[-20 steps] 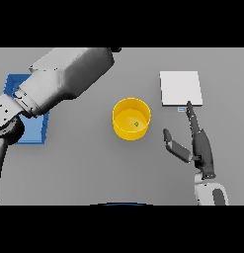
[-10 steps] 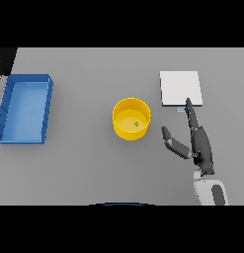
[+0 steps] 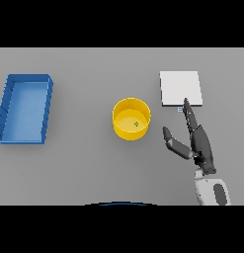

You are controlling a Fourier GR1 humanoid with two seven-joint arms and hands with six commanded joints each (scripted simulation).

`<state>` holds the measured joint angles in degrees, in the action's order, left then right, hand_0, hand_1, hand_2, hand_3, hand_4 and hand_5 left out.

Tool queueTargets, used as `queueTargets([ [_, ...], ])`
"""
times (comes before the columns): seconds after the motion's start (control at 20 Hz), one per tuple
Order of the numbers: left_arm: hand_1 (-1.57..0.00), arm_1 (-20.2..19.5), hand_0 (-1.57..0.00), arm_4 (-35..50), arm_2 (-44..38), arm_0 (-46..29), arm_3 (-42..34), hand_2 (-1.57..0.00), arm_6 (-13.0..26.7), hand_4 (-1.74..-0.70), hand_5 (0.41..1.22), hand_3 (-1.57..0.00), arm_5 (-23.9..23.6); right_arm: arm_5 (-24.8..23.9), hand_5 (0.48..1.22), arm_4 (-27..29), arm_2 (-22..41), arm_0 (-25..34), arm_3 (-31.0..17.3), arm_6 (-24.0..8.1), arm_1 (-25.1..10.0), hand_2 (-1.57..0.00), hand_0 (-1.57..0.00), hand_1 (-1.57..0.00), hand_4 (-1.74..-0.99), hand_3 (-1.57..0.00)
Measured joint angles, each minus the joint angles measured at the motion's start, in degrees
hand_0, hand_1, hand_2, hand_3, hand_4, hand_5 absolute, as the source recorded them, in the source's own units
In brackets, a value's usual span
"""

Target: Pick up the red beaker and tilt it to pour out 1 green nut into yellow bowl. Pick up the yellow bowl and place it on the metallic measuring scale.

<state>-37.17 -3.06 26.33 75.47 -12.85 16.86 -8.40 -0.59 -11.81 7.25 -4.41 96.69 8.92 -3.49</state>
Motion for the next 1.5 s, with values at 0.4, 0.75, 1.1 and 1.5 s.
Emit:
queueTargets([
  [0.4, -1.57, -4.47, -1.57, 14.13, -1.37, -23.92, -27.76, -1.57, 11.25, -1.74, 1.221, -1.38, -10.50, -0.23, 0.708, -1.66, 0.57, 0.01, -0.56, 1.22, -0.67, 0.00, 0.00, 0.00, -1.207, 0.00],
  [0.75, -1.57, -7.11, -1.57, 19.24, 1.48, -37.18, -43.83, -1.57, 17.73, -1.74, 1.150, -1.39, -19.29, -0.64, 0.686, -1.52, 0.35, 0.07, -1.04, 0.83, -0.30, 0.00, 0.00, 0.00, -1.177, 0.00],
  [1.1, -1.38, -12.12, -1.50, 26.30, 6.66, -42.23, -52.47, -1.31, 15.92, -1.15, 0.740, -1.10, -13.91, -0.54, 0.669, -1.03, 0.01, 0.69, -0.22, -0.78, -0.70, 0.00, 0.00, 0.00, -1.159, 0.00],
  [1.5, -0.23, -14.93, -0.26, 26.68, 8.85, -43.22, -54.41, -0.22, 12.76, -0.74, 0.648, -0.18, -3.80, 0.23, 0.690, -0.87, 0.62, 0.34, -0.34, 0.72, -0.65, 0.00, 0.00, 0.00, -1.156, 0.00],
])
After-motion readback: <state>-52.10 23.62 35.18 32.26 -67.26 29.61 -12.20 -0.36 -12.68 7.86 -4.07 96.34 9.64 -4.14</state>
